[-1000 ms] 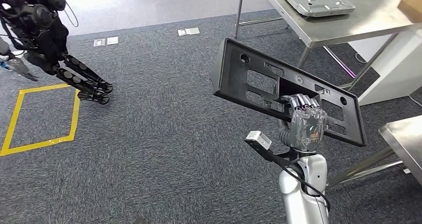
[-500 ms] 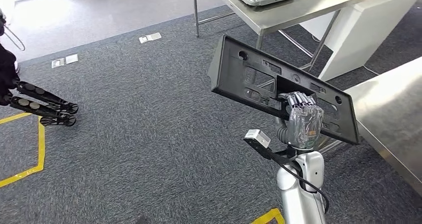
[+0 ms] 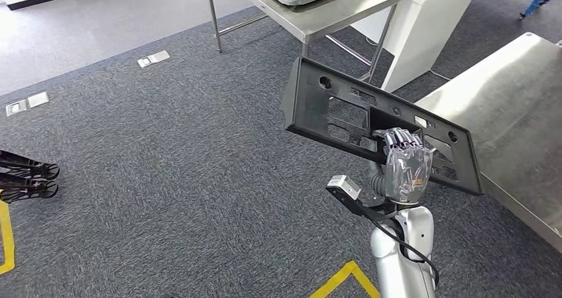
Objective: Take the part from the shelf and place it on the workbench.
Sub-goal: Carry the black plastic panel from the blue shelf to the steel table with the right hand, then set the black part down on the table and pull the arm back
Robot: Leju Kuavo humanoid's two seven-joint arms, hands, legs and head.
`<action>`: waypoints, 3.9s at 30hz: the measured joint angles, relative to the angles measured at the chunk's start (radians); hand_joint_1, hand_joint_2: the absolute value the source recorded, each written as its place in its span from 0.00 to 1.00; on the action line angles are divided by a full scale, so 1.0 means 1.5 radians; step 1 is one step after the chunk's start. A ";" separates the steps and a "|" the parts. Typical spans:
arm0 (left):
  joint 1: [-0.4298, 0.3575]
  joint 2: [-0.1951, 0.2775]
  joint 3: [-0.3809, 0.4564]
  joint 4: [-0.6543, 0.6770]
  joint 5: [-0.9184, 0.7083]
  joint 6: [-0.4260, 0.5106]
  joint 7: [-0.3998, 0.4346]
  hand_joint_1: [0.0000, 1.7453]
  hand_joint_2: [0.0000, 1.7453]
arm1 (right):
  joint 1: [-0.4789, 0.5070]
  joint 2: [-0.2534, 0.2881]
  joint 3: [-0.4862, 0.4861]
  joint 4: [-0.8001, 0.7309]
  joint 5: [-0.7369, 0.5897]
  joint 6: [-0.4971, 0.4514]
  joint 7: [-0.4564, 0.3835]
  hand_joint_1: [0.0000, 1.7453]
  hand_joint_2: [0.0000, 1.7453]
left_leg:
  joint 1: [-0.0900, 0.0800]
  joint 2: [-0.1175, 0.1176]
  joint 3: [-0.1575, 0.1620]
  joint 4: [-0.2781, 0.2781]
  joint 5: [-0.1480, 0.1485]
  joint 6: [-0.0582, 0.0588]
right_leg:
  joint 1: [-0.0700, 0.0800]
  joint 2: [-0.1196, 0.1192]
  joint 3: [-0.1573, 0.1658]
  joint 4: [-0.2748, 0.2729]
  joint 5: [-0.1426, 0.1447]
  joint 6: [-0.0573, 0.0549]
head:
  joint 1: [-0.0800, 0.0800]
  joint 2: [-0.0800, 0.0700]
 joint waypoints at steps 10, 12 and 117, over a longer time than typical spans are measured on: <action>-0.010 -0.006 0.030 0.000 0.020 -0.011 -0.068 0.00 1.00 | 0.000 -0.004 -0.001 -0.001 -0.002 0.000 -0.001 1.00 1.00 | -0.001 0.065 0.011 0.011 -0.022 -0.030 | -0.006 -0.043 0.096 -0.172 0.064 0.007 | -0.004 0.000; -0.011 -0.006 0.032 0.000 0.024 -0.022 -0.071 0.00 1.00 | -0.002 -0.003 0.000 -0.001 -0.002 0.000 -0.001 1.00 1.00 | 0.004 0.034 -0.001 0.048 -0.050 -0.036 | -0.011 -0.026 0.098 -0.173 0.066 -0.003 | -0.005 0.000; -0.009 -0.009 0.049 0.000 0.002 -0.137 -0.046 0.00 1.00 | -0.415 -0.045 0.108 0.571 0.118 0.068 0.387 1.00 1.00 | -0.021 -0.016 -0.045 0.032 0.010 0.039 | 0.012 0.017 0.090 -0.146 0.062 -0.006 | -0.009 0.000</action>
